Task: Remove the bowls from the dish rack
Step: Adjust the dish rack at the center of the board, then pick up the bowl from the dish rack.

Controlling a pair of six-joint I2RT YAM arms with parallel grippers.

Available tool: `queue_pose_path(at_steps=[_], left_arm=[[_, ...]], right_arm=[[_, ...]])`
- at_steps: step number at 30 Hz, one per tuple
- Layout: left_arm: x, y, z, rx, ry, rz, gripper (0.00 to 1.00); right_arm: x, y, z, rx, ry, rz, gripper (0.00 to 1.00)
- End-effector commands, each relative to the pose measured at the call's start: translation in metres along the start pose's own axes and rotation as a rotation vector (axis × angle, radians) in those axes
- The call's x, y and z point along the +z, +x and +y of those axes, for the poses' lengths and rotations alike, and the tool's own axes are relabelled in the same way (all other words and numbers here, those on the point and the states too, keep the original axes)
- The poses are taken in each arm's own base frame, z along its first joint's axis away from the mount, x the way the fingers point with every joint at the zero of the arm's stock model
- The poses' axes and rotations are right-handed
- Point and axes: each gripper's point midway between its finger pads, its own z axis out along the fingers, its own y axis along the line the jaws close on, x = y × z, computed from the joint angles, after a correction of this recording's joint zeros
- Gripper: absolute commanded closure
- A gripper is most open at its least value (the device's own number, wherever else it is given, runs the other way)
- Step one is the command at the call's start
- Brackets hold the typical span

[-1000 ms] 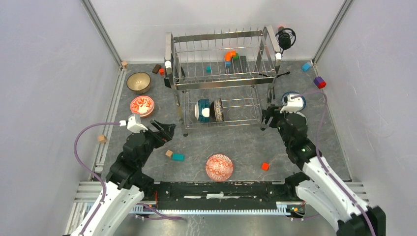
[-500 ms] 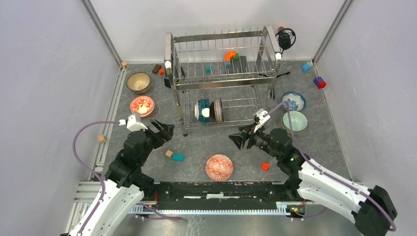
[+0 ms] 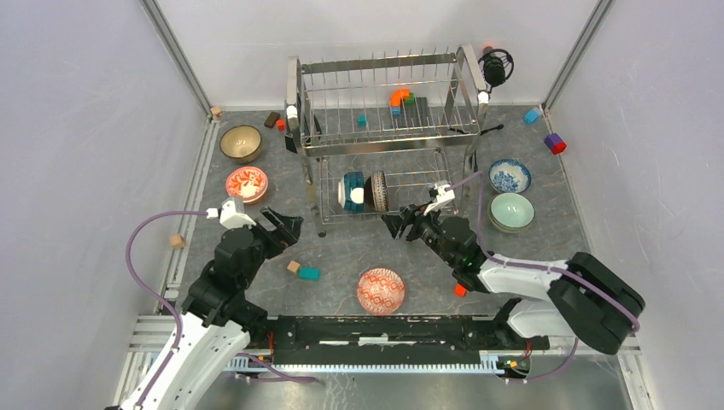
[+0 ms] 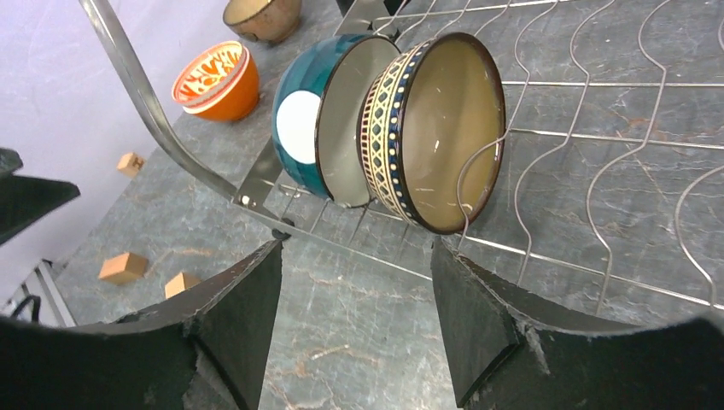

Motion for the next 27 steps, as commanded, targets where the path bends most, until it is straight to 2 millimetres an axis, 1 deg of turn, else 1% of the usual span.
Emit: queue_pose_path(at_steps=[1, 4, 7, 8, 11, 13, 17, 20, 27], left_arm=[[0.001, -0.001, -0.003, -0.034, 0.015, -0.01, 0.03], [0.0, -0.003, -0.005, -0.034, 0.023, -0.018, 0.03], [0.001, -0.003, -0.004, -0.034, 0.023, -0.02, 0.02], [0.001, -0.002, -0.004, -0.034, 0.024, -0.017, 0.03], [0.002, 0.001, -0.003, -0.031, 0.021, -0.007, 0.03], [0.003, 0.002, -0.002, -0.029, 0.019, -0.003, 0.03], [0.004, 0.002, -0.003, -0.027, 0.019, -0.001, 0.03], [0.004, 0.003, -0.002, -0.025, 0.02, 0.002, 0.03], [0.003, 0.004, -0.002, -0.025, 0.023, 0.003, 0.03]], right_arm=[[0.017, -0.054, 0.017, 0.114, -0.056, -0.209, 0.3], [0.022, -0.056, 0.01, 0.131, -0.049, -0.233, 0.3], [0.032, -0.057, 0.004, 0.137, -0.067, -0.231, 0.3], [0.034, -0.059, 0.004, 0.143, -0.087, -0.237, 0.3], [0.043, -0.056, 0.002, 0.148, -0.124, -0.218, 0.32], [0.044, -0.057, 0.006, 0.152, -0.166, -0.22, 0.33], [0.057, -0.047, 0.007, 0.149, -0.185, -0.174, 0.33], [0.066, -0.039, 0.01, 0.168, -0.202, -0.14, 0.36], [0.073, -0.024, 0.005, 0.203, -0.196, -0.1, 0.43]])
